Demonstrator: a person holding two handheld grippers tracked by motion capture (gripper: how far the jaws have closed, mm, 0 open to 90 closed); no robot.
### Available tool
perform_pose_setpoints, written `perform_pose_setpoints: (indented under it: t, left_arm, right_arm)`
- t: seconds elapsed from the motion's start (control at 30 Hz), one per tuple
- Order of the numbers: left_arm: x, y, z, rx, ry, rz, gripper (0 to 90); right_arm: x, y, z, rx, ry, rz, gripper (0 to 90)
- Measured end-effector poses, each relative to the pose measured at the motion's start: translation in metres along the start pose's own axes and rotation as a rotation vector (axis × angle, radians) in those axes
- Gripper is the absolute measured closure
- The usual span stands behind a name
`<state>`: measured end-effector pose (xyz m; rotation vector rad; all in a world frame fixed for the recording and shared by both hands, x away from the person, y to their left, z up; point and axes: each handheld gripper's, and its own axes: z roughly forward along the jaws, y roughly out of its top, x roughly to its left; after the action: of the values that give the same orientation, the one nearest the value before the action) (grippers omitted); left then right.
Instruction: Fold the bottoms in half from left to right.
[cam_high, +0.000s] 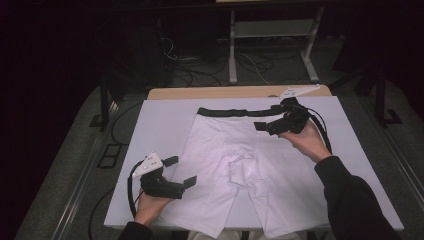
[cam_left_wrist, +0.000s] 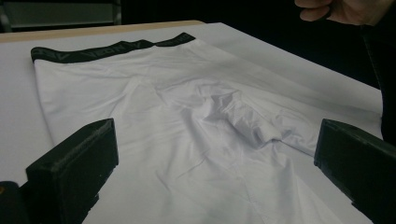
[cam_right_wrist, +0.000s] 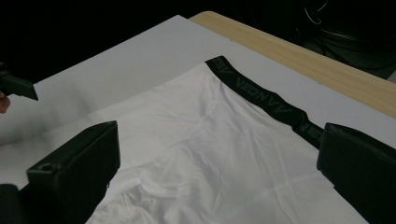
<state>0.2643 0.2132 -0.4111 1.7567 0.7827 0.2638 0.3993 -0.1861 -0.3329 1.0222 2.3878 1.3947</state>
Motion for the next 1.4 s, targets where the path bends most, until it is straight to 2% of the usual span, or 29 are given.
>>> perform_pose_setpoints:
  t: [0.43, 0.87, 1.4]
  left_arm:
    - [0.000, 0.000, 0.000, -0.002, -0.013, 0.000, 0.0]
    - [0.000, 0.000, -0.001, 0.000, -0.026, 0.004, 0.0]
    - [-0.001, 0.000, -0.001, -0.001, -0.036, 0.006, 0.0]
  right_arm:
    - [0.000, 0.020, 0.021, 0.011, 0.029, -0.012, 0.0]
    - [0.000, 0.039, 0.042, 0.026, 0.034, -0.029, 0.0]
    - [0.003, 0.052, 0.086, 0.051, 0.054, -0.030, 0.0]
